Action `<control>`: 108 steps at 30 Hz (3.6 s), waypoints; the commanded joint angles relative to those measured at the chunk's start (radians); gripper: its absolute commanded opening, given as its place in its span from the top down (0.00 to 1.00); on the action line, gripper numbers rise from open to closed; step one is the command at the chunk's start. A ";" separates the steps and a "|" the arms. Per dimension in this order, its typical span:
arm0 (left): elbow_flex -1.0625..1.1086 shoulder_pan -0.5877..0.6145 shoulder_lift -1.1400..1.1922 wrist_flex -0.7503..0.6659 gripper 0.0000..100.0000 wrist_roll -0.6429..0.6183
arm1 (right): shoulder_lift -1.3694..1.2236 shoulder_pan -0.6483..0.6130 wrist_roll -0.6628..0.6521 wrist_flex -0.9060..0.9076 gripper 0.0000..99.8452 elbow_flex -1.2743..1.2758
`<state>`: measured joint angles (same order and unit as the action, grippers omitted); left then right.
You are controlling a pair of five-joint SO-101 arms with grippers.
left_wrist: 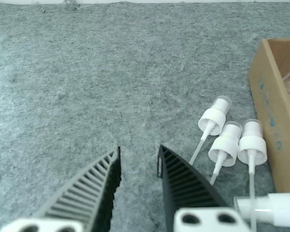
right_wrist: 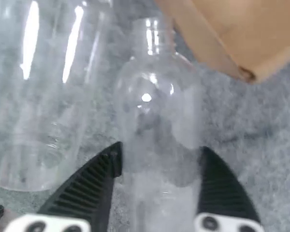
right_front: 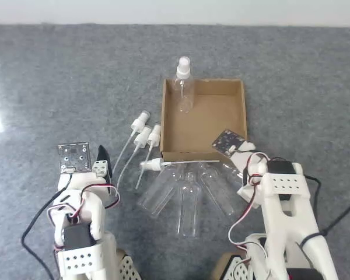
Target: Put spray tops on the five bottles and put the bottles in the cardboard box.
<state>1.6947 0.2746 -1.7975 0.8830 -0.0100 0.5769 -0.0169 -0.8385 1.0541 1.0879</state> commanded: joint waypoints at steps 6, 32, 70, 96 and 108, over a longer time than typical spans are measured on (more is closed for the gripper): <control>-0.008 0.006 -0.015 0.005 0.89 0.005 | 0.002 0.074 -0.109 0.136 0.97 -0.100; -0.139 0.063 -0.008 0.186 0.89 0.281 | -0.208 0.562 0.169 0.058 0.98 -0.416; -1.799 -0.241 2.220 0.252 0.79 0.308 | -0.737 0.555 0.023 0.047 0.75 -0.704; -1.764 -0.170 2.050 0.344 0.99 0.255 | -0.690 0.544 0.031 0.064 0.67 -0.706; -1.167 -0.189 1.353 0.298 0.99 0.196 | -0.501 0.433 0.023 0.200 0.62 -0.749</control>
<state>0.4074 0.0813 -0.2539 1.2405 0.2064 0.0123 0.4542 -0.8048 1.2321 0.3989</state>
